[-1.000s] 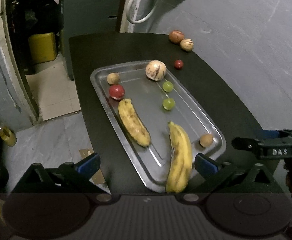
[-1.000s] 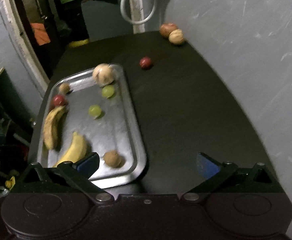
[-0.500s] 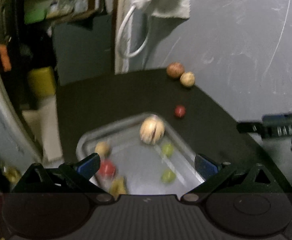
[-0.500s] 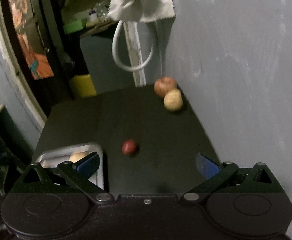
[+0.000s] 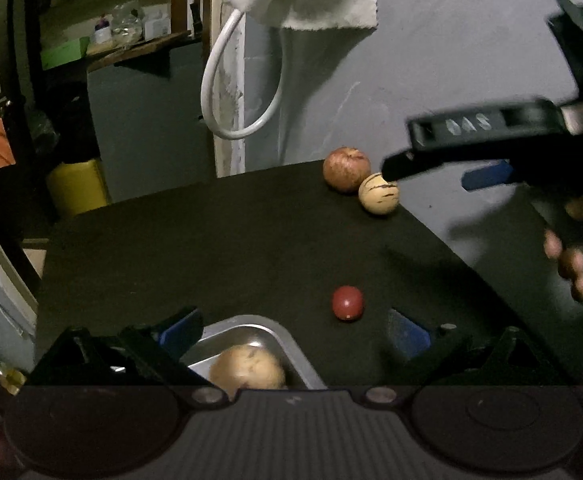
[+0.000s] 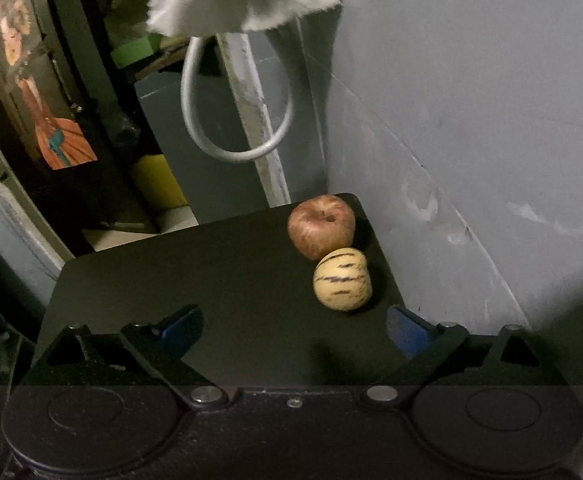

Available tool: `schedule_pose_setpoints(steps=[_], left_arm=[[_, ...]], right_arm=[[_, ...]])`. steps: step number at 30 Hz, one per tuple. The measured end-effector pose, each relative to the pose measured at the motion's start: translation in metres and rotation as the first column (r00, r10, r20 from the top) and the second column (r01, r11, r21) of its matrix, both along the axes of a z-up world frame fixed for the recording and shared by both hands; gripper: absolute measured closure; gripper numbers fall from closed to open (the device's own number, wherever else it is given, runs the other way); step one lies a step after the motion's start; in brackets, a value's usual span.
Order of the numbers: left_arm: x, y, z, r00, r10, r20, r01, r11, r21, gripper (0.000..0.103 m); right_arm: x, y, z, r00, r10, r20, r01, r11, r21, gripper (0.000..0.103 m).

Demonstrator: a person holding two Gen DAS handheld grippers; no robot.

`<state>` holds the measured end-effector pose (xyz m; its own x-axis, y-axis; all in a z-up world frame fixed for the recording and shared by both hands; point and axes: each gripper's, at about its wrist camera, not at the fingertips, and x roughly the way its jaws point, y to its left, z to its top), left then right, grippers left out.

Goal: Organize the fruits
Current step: 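Move the left tool to the red tomato while the right tool approaches the striped melon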

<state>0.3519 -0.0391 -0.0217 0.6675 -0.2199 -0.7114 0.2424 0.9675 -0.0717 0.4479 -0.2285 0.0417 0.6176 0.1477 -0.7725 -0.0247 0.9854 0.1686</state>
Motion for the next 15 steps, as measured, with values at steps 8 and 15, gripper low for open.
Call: schedule_pose_setpoints(steps=[8,15], left_arm=[[0.018,-0.021,-0.018,0.999,0.035,-0.010,-0.035,0.999,0.016,0.012],[0.027,-0.030,-0.033,0.997,0.062,-0.044,-0.062,0.998,0.000,0.026]], right_arm=[[0.022,0.003,-0.022,0.999,0.005,-0.038,-0.005,1.000,0.014,0.010],[0.027,0.004,-0.037,0.999,-0.002,-0.046,0.002,1.000,-0.007,0.013]])
